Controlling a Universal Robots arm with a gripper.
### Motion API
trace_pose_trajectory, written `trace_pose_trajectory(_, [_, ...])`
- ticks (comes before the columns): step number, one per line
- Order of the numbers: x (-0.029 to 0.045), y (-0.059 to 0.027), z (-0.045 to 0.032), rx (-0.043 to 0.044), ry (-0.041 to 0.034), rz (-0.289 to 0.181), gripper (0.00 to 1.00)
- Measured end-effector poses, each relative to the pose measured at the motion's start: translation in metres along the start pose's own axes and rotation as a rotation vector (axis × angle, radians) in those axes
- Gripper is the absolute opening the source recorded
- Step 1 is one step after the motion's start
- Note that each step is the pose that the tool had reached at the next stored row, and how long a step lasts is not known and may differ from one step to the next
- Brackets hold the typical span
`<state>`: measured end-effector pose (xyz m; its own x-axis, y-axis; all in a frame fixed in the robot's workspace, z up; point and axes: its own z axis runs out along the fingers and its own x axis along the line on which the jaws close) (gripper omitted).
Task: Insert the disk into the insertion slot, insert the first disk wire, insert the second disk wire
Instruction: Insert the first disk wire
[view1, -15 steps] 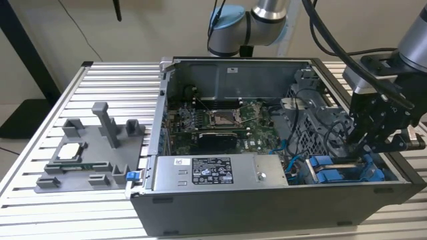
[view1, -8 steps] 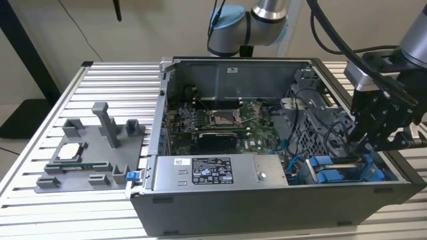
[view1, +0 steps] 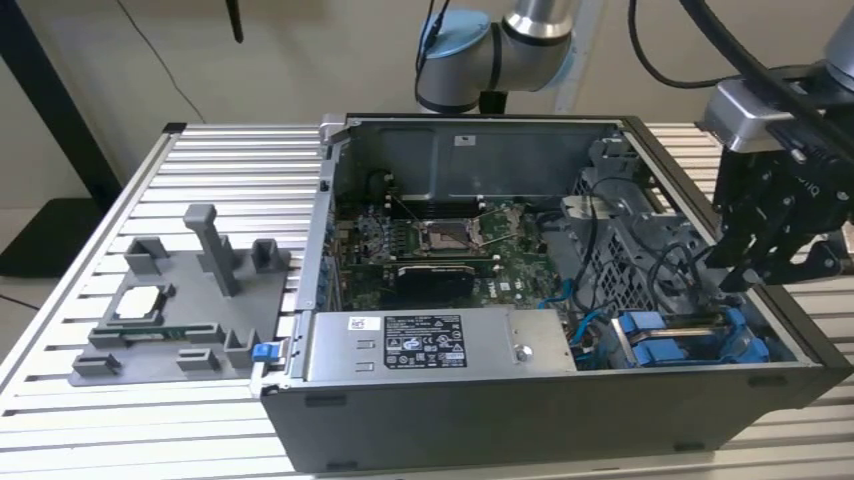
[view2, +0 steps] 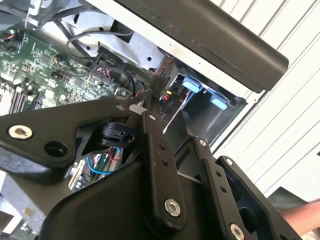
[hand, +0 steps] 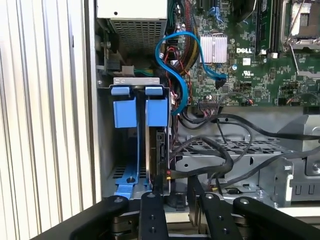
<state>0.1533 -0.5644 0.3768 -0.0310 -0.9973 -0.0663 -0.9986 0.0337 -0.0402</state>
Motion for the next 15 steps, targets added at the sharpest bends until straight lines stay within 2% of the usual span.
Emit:
trace_pose_trajectory(3, [-0.0008,-0.0004,-0.0081,-0.0002,0.0006,0.0,1.0])
trace_pose_trajectory(7, [-0.0046,-0.0025,-0.0084,-0.001,0.0004,0.0,1.0])
trace_pose_trajectory(12, [-0.0103,-0.0126,-0.0077,-0.0143,0.0009,0.001,1.0])
trace_pose_trajectory(15, [-0.0112,-0.018,-0.0116,-0.0293,0.0016,0.002,1.0])
